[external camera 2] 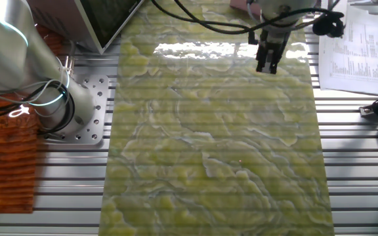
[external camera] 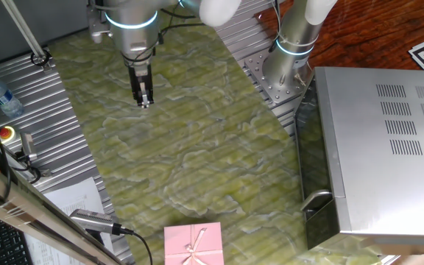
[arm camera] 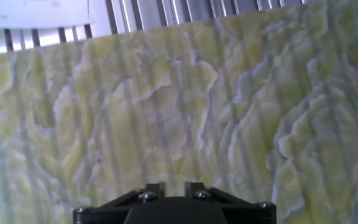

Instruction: Open the microwave door

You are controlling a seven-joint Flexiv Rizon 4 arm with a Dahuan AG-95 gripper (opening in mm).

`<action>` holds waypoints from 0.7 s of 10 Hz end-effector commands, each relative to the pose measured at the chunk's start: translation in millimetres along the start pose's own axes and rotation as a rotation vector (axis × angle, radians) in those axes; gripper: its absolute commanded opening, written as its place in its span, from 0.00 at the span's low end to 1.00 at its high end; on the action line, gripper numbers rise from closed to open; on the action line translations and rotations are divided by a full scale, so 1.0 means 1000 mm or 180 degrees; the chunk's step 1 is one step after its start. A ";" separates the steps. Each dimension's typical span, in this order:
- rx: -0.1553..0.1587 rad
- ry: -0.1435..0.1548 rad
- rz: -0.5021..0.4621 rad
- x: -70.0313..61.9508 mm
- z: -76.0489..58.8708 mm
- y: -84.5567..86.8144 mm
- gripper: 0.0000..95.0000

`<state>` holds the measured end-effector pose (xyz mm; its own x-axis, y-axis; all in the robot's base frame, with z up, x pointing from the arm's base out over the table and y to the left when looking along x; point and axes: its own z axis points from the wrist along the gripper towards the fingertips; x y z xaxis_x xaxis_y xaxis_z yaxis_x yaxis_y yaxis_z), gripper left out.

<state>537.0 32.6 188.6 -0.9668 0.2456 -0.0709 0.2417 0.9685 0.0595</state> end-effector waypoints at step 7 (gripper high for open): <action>-0.0244 0.1069 -0.0231 0.012 0.006 0.052 0.00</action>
<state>539.4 80.8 184.1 -0.9581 0.1781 0.2243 0.2110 0.9685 0.1322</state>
